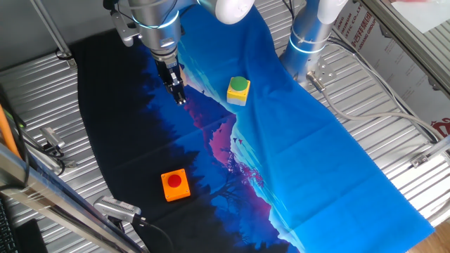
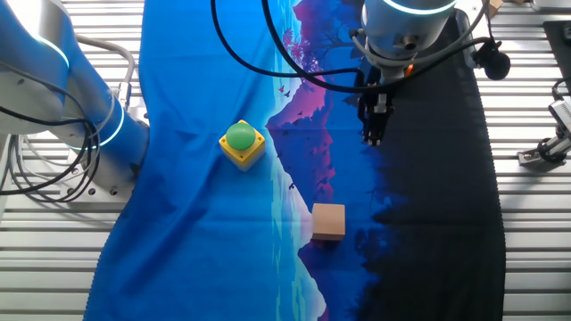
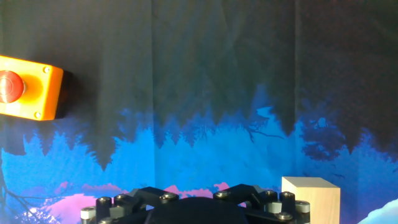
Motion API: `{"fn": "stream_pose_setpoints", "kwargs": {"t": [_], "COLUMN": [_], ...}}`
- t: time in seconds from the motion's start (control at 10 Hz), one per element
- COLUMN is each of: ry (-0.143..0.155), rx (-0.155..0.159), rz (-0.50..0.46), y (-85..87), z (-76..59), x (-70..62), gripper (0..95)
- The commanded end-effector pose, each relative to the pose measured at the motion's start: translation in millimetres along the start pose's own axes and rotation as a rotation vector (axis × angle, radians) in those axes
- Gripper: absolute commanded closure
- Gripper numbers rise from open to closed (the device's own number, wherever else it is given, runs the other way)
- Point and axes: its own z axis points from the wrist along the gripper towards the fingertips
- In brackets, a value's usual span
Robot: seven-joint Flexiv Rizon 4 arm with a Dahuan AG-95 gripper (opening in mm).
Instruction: Pick up the small block on the left and move it to the right
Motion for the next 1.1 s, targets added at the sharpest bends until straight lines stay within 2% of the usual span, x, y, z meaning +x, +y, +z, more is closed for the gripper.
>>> {"fn": "stream_pose_setpoints", "kwargs": {"t": [0.1,0.2,0.3,0.4,0.6,0.8,0.9,1.0,1.1], "ry": [-0.020,-0.017,-0.020,-0.022,-0.018,-0.021,-0.029,-0.033,-0.033], "rx": [0.094,0.037,0.024,0.045,0.135,0.148,0.149,0.143,0.153], "rz": [-0.192,-0.196,-0.188,-0.190,-0.217,-0.239,-0.263,-0.259,-0.269], "y": [-11.3,-39.1,-51.9,-61.3,-76.4,-94.0,-107.9,-111.0,-113.7], "z": [-1.2,-5.2,-6.9,-7.5,-7.9,-0.2,4.8,8.3,14.5], "x": [5.5,22.1,31.5,39.2,52.6,56.2,53.9,48.7,41.2], "gripper": [95.0,95.0,95.0,95.0,95.0,95.0,95.0,95.0,95.0]}}
